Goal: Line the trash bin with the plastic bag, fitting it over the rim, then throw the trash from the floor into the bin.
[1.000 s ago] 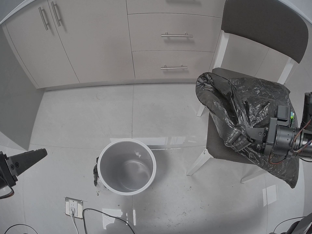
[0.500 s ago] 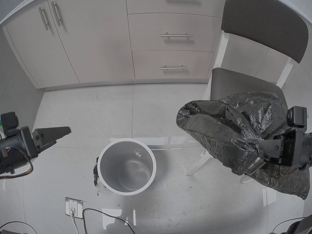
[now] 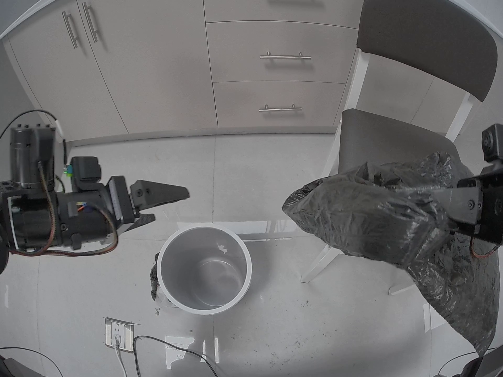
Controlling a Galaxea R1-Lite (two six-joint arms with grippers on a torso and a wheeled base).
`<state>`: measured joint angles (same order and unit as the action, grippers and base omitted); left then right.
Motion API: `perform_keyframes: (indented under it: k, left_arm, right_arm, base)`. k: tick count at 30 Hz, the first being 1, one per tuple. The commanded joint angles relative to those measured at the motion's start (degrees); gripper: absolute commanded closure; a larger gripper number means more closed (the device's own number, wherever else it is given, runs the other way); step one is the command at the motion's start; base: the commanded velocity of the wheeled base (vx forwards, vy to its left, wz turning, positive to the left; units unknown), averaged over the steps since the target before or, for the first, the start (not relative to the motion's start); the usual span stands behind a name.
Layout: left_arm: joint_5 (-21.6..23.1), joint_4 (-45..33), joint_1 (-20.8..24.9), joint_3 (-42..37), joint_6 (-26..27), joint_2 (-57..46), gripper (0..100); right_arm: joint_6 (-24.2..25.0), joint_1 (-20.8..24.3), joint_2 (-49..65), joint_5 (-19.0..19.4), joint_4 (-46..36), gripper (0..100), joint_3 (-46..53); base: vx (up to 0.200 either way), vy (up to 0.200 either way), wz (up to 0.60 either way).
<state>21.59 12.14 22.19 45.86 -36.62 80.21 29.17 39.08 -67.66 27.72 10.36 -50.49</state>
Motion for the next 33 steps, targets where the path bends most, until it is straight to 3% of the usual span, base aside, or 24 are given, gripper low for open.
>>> perform_keyframes:
  k: [1, 7, 20, 27, 33]
  left_arm:
    - [-0.1, 0.4, 4.7, 3.7, -2.6, 7.8, 0]
    - [0.0, 5.5, 5.8, 6.9, -3.9, 14.4, 0]
    - [0.1, 6.4, 6.1, 15.9, -5.1, 24.7, 0]
    - [0.1, 6.4, 9.5, 18.1, -11.0, 26.0, 0]
    - [0.0, 6.2, 14.3, 18.1, -11.3, 24.6, 0]
  right_arm:
    - [-0.7, 4.2, -1.4, -1.1, -0.9, 100, -5.0]
    - [-0.6, 6.2, -1.2, -1.3, -7.7, 100, -10.2]
    - [-0.1, 9.5, 0.0, -2.9, -7.8, 100, -10.9]
    - [-0.2, 9.6, -0.5, -3.0, -8.0, 100, -13.0]
    - [-0.5, 9.6, -1.4, -3.1, -8.0, 100, -14.0]
  base:
    - [0.0, 0.0, 0.0]
    - [0.0, 0.0, 0.0]
    - [0.0, 0.0, 0.0]
    - [0.0, 0.0, 0.0]
    - [0.0, 0.0, 0.0]
